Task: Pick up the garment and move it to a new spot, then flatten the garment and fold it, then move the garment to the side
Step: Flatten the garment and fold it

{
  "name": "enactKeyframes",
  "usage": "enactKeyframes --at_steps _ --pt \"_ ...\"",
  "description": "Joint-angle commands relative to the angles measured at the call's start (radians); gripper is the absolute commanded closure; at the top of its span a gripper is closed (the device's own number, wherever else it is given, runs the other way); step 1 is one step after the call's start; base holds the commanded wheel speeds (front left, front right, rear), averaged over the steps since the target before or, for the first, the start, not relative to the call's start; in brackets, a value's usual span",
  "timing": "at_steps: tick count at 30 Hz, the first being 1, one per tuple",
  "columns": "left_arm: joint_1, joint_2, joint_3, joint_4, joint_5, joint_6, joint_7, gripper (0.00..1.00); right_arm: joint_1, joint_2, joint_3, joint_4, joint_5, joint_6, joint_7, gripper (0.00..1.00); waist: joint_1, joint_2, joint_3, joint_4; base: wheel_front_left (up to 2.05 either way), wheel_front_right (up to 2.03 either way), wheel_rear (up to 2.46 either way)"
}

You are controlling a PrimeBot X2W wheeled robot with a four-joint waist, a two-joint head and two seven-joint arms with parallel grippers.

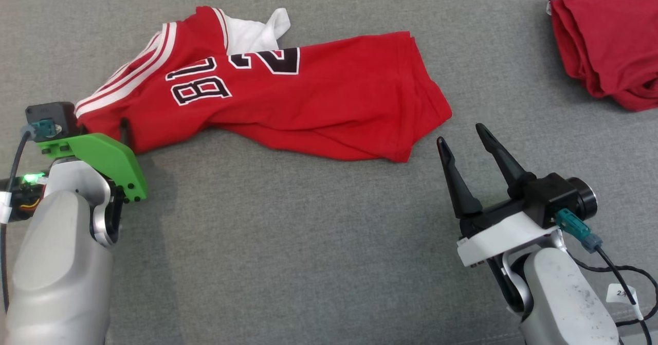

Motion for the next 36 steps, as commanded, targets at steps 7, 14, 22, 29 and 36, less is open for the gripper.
enactKeyframes --at_steps 7,14,22,29,36 --pt "-0.024 0.016 -0.003 0.03 -0.009 -0.012 -0.063 1.0 -0.009 -0.003 -0.006 0.008 -0.004 -0.001 -0.005 0.0 0.0 -0.0001 0.004 -0.008 0.0 0.0 0.0" --pt "-0.015 0.005 -0.015 -0.01 -0.008 -0.045 -0.2 1.0 0.018 -0.003 -0.006 0.021 0.004 -0.001 -0.005 0.0 0.0 -0.0001 -0.052 0.011 0.0 0.0 0.0" --pt "0.082 -0.021 -0.079 -0.173 0.022 -0.073 -0.331 1.0 0.079 -0.003 -0.028 0.041 0.011 -0.001 -0.005 0.0 0.0 -0.0001 -0.164 0.042 0.0 0.0 0.0" --pt "0.267 -0.053 -0.112 -0.464 0.031 -0.027 -0.341 1.0 0.138 -0.003 -0.069 0.042 0.017 -0.001 -0.005 0.0 0.0 -0.0001 -0.229 0.071 0.0 0.0 0.0" --pt "0.515 -0.082 -0.143 -0.806 0.038 0.074 -0.22 1.0 0.17 -0.003 -0.098 0.033 0.013 -0.001 -0.005 0.0 0.0 -0.0001 -0.236 0.089 0.0 0.0 0.0"
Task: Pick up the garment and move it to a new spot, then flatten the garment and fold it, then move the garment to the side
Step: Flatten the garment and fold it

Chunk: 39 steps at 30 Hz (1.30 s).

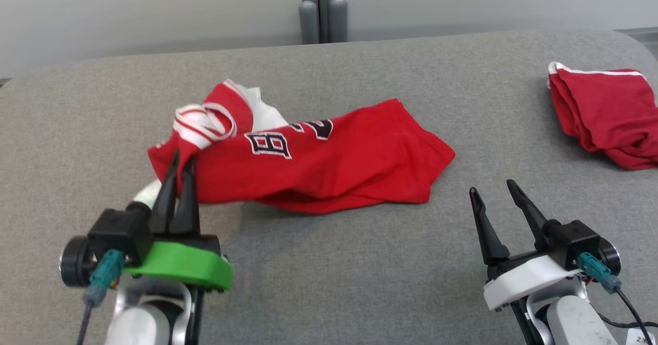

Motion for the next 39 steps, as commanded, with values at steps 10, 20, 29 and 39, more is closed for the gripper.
enactKeyframes --at_steps 10,20,29,39 --pt "0.093 -0.029 0.023 0.037 -0.082 0.056 0.116 1.0 -0.029 -0.004 0.007 -0.006 -0.006 -0.001 -0.005 0.0 0.0 -0.0001 0.045 -0.017 0.0 0.0 0.0" --pt "-0.131 -0.019 0.079 0.389 -0.121 0.029 0.056 1.0 -0.088 -0.003 0.026 -0.008 -0.018 -0.001 -0.005 0.0 0.0 -0.0001 0.127 -0.075 0.0 0.0 0.0" --pt "-0.32 -0.026 0.084 0.633 -0.126 -0.011 -0.037 1.0 -0.131 -0.003 0.03 -0.006 -0.029 -0.001 -0.005 0.0 0.0 -0.0001 0.183 -0.097 0.0 0.0 0.0" --pt "-0.375 -0.042 0.058 0.754 -0.128 -0.095 -0.197 0.0 -0.127 -0.003 0.017 0.01 -0.04 -0.001 -0.005 0.0 0.0 -0.0001 0.165 -0.071 0.0 0.0 0.0"
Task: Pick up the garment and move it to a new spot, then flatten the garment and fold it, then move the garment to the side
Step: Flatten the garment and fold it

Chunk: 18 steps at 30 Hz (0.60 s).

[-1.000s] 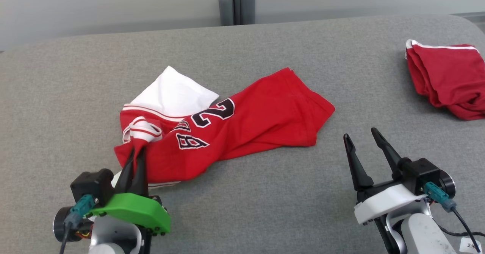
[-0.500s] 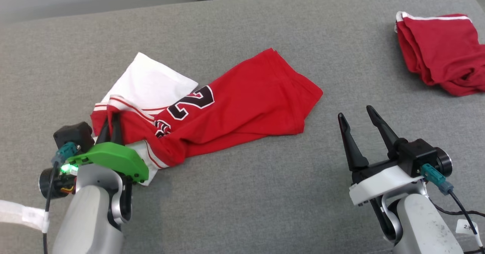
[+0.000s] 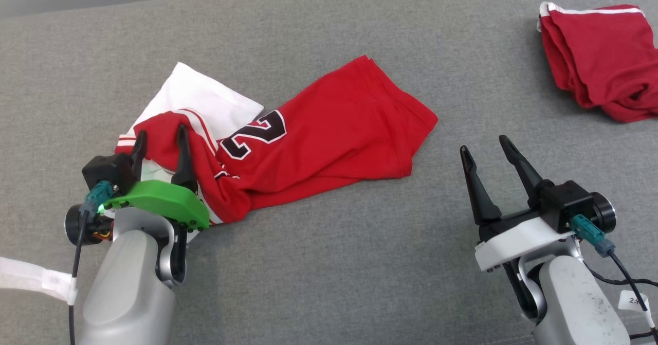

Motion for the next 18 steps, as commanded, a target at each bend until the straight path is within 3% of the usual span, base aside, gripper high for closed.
enactKeyframes --at_steps 1,7,18 --pt "-0.008 0.001 -0.003 0.004 0.01 -0.011 -0.019 0.0 0.005 -0.003 -0.006 0.005 -0.007 -0.001 -0.005 0.0 0.0 -0.0001 -0.014 0.014 0.0 0.0 0.0" --pt "0.047 -0.013 0.012 -0.039 0.016 -0.028 -0.054 0.0 0.021 -0.003 -0.017 0.005 -0.009 -0.001 -0.005 0.0 0.0 -0.0001 -0.046 0.045 0.0 0.0 0.0" --pt "0.264 -0.043 0.081 -0.236 0.039 -0.029 -0.056 0.0 0.076 -0.003 -0.029 -0.004 0.016 -0.001 -0.005 0.0 0.0 -0.0001 -0.114 0.077 0.0 0.0 0.0"
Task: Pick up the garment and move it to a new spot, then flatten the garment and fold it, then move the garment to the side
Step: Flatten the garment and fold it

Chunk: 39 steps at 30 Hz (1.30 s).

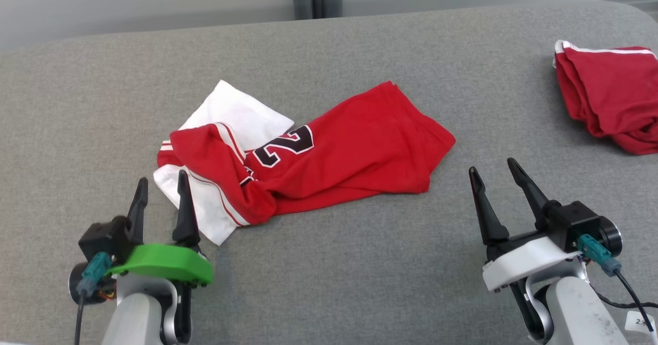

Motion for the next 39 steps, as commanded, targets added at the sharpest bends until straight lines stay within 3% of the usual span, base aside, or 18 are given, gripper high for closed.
enactKeyframes --at_steps 1,10,25,31,39 --pt "0.031 -0.004 0.008 -0.012 0.0 0.002 -0.003 0.0 0.02 -0.003 -0.004 -0.001 0.011 -0.001 -0.005 0.0 0.0 -0.0001 -0.019 0.008 0.0 0.0 0.0" --pt "0.145 -0.018 -0.006 -0.026 0.005 -0.007 -0.003 0.0 0.077 -0.003 -0.012 0.017 0.035 -0.001 -0.005 0.0 0.0 -0.0001 -0.064 0.008 0.0 0.0 0.0" --pt "0.197 -0.023 -0.01 -0.021 0.009 -0.014 -0.003 0.0 0.112 -0.003 -0.001 0.034 0.034 -0.001 -0.005 0.0 0.0 -0.0001 -0.106 0.006 0.0 0.0 0.0" --pt "0.122 -0.01 -0.013 0.036 0.011 -0.013 0.011 0.0 0.104 -0.003 0.012 0.032 0.03 -0.001 -0.005 0.0 0.0 -0.0001 -0.093 0.005 0.0 0.0 0.0" --pt "-0.058 0.029 0.016 0.202 -0.038 -0.006 0.141 0.0 0.061 -0.003 0.035 0.025 0.017 -0.001 -0.005 0.0 0.0 -0.0001 -0.039 -0.02 0.0 0.0 0.0"
